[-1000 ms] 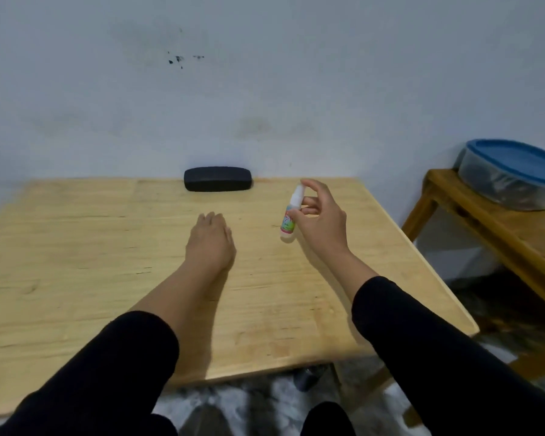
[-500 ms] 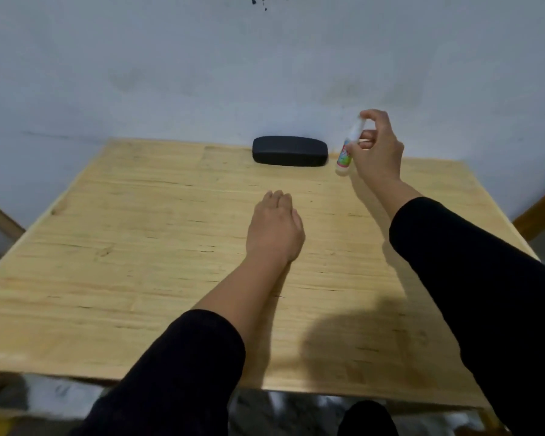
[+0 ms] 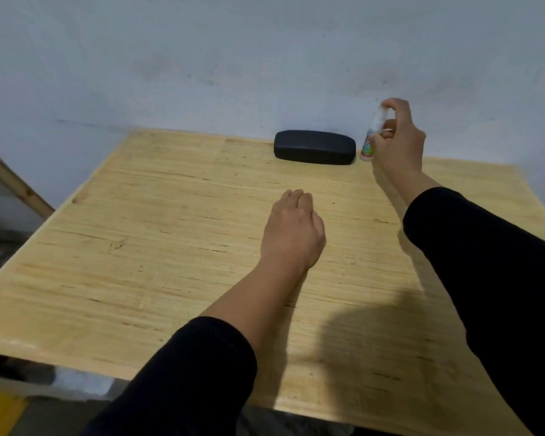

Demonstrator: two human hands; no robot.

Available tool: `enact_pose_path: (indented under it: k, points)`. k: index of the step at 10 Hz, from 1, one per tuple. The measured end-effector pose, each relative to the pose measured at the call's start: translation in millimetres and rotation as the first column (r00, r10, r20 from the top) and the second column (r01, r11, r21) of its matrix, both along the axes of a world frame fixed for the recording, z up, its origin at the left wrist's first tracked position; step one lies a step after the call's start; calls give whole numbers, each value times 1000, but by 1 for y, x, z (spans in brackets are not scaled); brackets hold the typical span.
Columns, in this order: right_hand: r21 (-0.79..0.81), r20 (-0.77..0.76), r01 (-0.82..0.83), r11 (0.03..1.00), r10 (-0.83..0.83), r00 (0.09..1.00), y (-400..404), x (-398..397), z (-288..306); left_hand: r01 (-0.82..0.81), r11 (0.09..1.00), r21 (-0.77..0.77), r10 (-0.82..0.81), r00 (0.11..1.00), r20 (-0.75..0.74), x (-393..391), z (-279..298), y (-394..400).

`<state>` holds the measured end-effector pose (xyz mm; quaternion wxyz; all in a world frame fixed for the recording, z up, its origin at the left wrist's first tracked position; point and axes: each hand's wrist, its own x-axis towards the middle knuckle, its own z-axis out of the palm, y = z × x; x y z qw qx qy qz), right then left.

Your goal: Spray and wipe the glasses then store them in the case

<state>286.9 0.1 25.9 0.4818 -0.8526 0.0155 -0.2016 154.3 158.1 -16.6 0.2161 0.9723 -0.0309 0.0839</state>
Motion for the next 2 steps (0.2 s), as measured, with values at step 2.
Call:
enact_pose_path:
  k: [2]
  points:
    - [64, -25, -32, 997, 34, 999, -2, -10, 7, 0, 1000, -21, 0, 1000, 16, 0, 0, -2]
